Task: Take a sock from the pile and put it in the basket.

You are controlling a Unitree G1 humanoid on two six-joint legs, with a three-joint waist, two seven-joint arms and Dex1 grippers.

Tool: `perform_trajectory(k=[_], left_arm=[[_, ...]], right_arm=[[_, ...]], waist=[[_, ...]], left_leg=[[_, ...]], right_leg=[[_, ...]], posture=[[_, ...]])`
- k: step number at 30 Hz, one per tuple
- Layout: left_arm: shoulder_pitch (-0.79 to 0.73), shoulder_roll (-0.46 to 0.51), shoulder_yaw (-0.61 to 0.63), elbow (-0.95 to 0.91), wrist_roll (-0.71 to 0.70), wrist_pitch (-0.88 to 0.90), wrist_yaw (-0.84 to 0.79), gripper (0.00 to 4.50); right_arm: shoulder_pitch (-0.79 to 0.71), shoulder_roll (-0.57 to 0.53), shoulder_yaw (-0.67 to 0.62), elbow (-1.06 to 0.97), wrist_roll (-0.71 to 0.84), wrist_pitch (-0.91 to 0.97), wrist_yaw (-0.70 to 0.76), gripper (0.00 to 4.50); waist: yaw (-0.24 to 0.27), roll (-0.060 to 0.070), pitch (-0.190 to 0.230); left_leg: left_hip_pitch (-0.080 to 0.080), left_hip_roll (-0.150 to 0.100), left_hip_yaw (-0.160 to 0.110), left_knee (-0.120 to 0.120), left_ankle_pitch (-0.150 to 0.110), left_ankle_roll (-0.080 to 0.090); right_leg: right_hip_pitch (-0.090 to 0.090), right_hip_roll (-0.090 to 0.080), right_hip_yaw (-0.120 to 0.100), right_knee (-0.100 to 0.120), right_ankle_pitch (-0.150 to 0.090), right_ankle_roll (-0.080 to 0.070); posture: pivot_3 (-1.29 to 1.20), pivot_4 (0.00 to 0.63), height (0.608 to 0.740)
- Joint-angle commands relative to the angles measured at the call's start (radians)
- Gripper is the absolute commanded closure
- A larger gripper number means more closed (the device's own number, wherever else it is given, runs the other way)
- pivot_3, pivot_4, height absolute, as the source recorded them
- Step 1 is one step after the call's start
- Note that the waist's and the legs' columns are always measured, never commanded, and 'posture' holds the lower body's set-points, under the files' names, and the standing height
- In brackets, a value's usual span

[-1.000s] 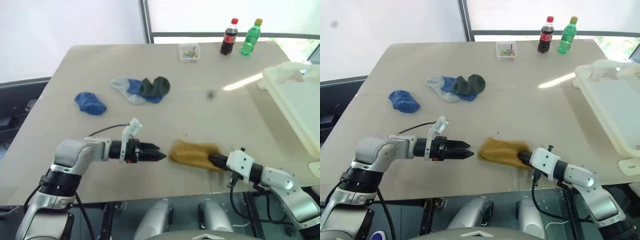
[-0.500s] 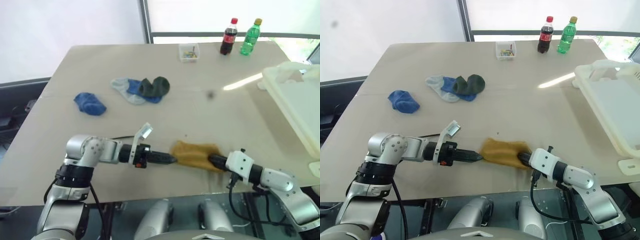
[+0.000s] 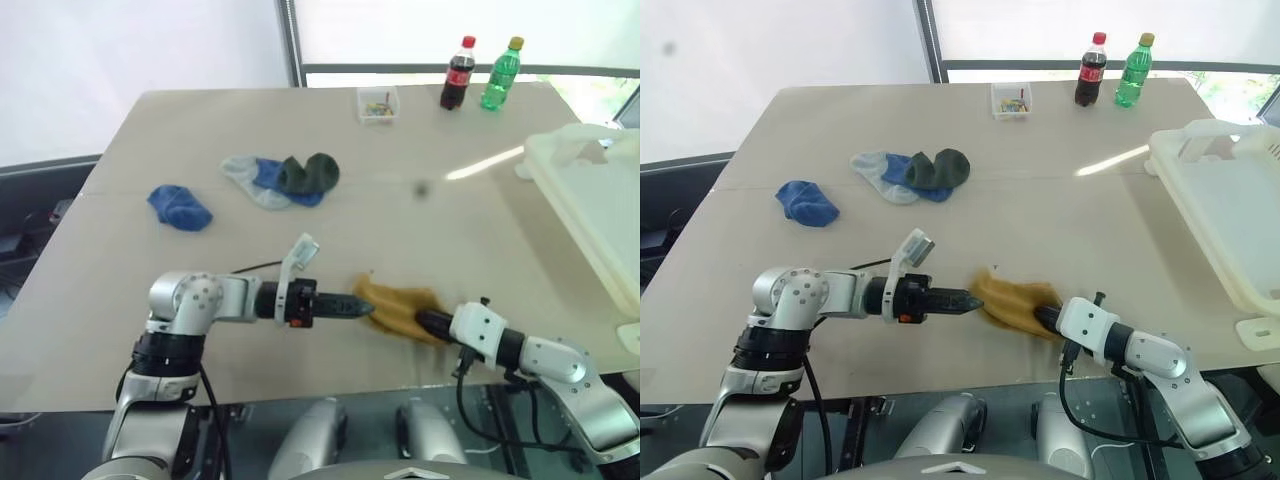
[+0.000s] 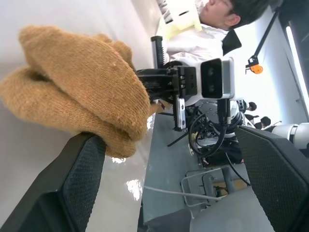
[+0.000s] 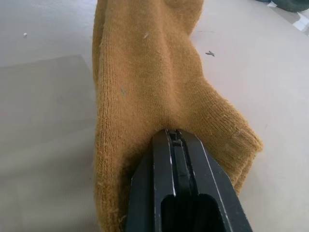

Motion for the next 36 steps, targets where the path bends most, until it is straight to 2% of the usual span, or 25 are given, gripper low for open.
perform_trajectory(k=[1,6,24,29,33,36], left_arm=[[-0.051,0.000,-0.055,-0.038,0.006,-0.076,-0.059,0.07],[-0.103,0.011,-0.187,-0.012,0.073,-0.185,-0.159,0.07],[-0.213,-0.127,-0.370,0.153,0.182,-0.301,-0.309,0.07],[-0.238,-0.212,-0.418,0.290,0.245,-0.309,-0.297,0.07],[-0.249,-0.264,-0.436,0.406,0.290,-0.322,-0.309,0.07],[-0.260,-0.284,-0.456,0.472,0.331,-0.348,-0.322,0.07]], right_arm=[[0.008,-0.005,-0.004,-0.031,-0.004,0.006,0.004,4.50],[0.019,-0.004,-0.006,-0.041,-0.011,0.010,-0.004,4.50],[0.076,-0.011,-0.012,-0.130,-0.040,0.042,-0.038,4.50],[0.089,-0.059,-0.024,-0.207,-0.061,0.084,-0.024,4.50],[0.122,-0.145,-0.040,-0.281,-0.074,0.108,0.025,4.50],[0.154,-0.182,-0.115,-0.341,-0.065,0.142,0.023,4.50]], waist=[[0.000,0.000,0.000],[-0.001,0.000,0.000],[0.000,0.000,0.000],[0.001,0.000,0.000],[0.001,0.000,0.000],[0.001,-0.001,0.000]], left_leg=[[0.000,0.000,0.000,0.000,0.000,0.000],[0.000,0.000,0.000,0.000,0.000,0.000],[-0.001,0.000,0.000,0.000,0.000,0.000],[-0.002,-0.001,0.000,0.001,0.000,0.000],[-0.002,-0.001,0.000,0.001,0.000,0.000],[-0.002,-0.001,-0.001,0.001,0.000,0.000]], right_leg=[[0.000,0.000,0.000,0.000,0.000,0.000],[0.000,0.000,0.000,0.000,0.000,0.000],[0.000,0.001,0.000,0.000,0.000,0.000],[0.000,0.002,-0.001,0.000,0.000,0.000],[0.000,0.002,-0.001,0.000,0.000,0.000],[0.000,0.001,-0.001,-0.001,0.000,0.001]], posture=[[0.00,0.150,0.740],[0.00,0.150,0.740],[0.00,0.150,0.740],[0.00,0.150,0.740],[0.00,0.150,0.740],[0.00,0.150,0.740]])
